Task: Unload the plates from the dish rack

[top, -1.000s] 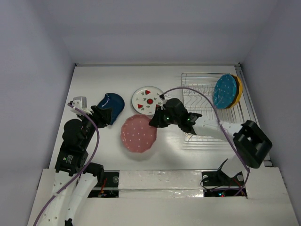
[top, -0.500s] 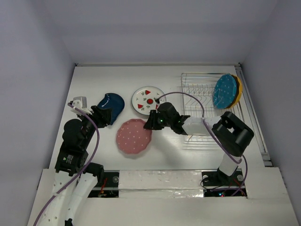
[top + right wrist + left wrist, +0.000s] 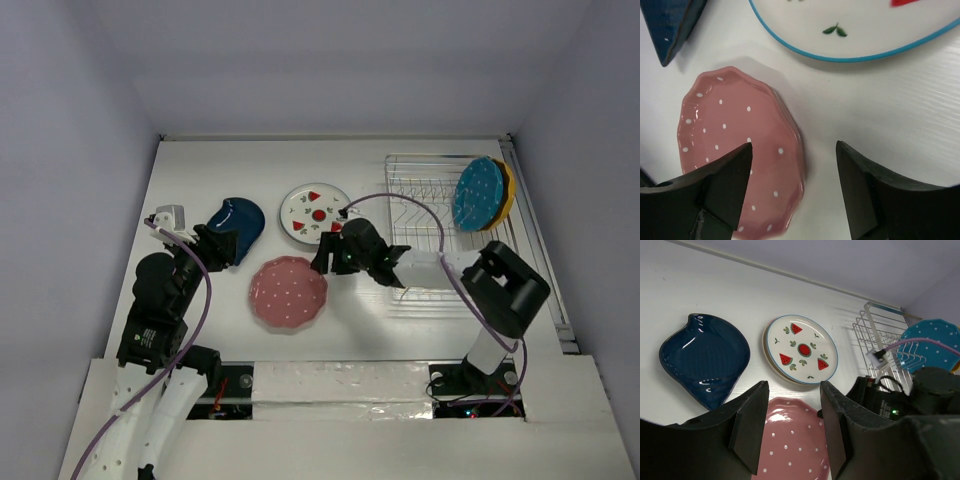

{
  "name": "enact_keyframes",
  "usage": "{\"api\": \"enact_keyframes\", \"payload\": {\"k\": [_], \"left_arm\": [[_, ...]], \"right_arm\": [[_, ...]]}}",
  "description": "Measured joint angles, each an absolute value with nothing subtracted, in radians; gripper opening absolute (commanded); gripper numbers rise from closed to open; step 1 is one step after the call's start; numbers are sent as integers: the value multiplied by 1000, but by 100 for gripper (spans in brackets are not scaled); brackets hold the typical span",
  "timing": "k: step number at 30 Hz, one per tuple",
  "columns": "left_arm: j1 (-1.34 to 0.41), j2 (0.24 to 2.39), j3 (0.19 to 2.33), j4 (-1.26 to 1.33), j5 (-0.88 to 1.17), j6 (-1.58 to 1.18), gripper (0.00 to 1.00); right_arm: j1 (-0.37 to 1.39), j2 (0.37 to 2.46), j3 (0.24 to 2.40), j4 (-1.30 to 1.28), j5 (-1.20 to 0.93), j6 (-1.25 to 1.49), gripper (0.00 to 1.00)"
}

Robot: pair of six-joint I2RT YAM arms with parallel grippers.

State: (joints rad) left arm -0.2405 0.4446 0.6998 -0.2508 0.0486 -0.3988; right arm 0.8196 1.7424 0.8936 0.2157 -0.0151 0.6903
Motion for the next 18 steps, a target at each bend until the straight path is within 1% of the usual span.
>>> {"api": "enact_keyframes", "payload": {"k": [1,2,3,4,5,6,7,9,10,12,14,15,16,17,18], "left_arm": [[-241,445,700,-251,49,-399,42],[-241,445,700,-251,49,-399,42],[-241,443,700,-251,49,-399,42],[-241,443,700,-251,49,-399,37],[-241,442,700,-251,49,-399,33],[-241,440,699,-251,50,-399,30],[-241,438,700,-251,51,-398,22],[-241,433,699,-251,52,-398,13],[-241,430,700,-251,51,-397,6],[-241,423,699,-251,48,-398,3],[-242,415,699,-251,44,-398,2],[-245,411,699,-251,43,-398,3],[-249,407,699,-251,42,-398,10],[-253,403,699,-251,40,-397,15],[-259,400,699,-251,40,-398,19]], "right_arm": [[820,1714,892,193,4,679,65],[820,1674,888,169,29,667,65],[819,1619,884,140,64,650,43],[818,1554,881,118,105,618,24],[812,1477,876,104,150,595,10],[803,1412,873,97,189,579,0],[781,1342,873,94,215,559,0],[677,1215,873,80,264,525,0],[616,1175,875,65,289,513,0],[482,1118,881,17,385,492,0],[386,1101,891,-58,500,472,1],[356,1106,899,-97,550,462,6],[334,1118,908,-134,595,451,13],[318,1131,918,-162,633,439,21],[308,1149,929,-189,672,429,41]]}}
